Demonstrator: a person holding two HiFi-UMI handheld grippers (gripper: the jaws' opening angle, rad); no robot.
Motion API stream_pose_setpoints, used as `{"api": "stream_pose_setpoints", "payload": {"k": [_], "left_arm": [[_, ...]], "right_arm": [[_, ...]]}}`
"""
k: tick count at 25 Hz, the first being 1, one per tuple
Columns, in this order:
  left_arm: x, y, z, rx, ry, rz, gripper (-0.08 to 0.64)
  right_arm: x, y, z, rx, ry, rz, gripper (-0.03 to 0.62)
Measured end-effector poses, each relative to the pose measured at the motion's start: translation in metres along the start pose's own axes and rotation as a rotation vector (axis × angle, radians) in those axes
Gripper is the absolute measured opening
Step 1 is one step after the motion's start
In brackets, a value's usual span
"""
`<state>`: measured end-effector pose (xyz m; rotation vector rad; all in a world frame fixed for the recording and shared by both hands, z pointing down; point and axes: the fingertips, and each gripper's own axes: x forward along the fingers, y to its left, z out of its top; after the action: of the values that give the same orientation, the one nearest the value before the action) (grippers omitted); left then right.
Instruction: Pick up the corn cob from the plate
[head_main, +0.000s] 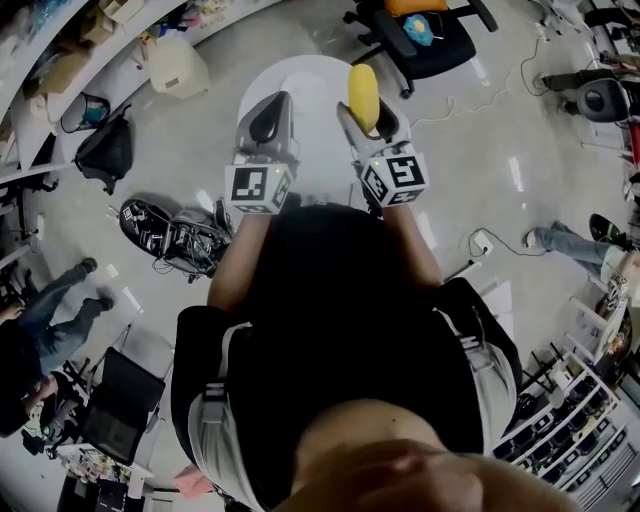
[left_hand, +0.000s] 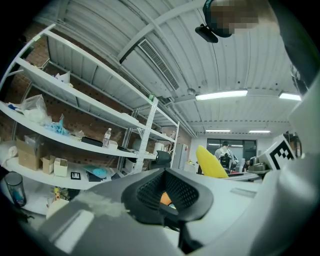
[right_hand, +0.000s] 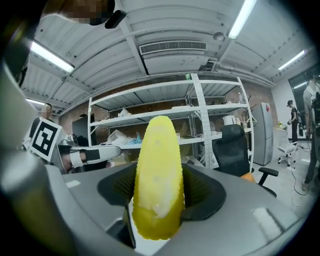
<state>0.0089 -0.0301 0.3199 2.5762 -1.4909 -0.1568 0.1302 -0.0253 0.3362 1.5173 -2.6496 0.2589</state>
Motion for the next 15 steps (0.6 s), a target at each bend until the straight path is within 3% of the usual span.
{"api": "stream_pose_setpoints", "payload": {"k": [15], "left_arm": [[-0.0017,0.004,-0.0057,0.007,0.012,-0.004,0.0]], "right_arm": [[0.0016,0.0057,-0.0048,-0.011,0.014,0.01,0.264]]}}
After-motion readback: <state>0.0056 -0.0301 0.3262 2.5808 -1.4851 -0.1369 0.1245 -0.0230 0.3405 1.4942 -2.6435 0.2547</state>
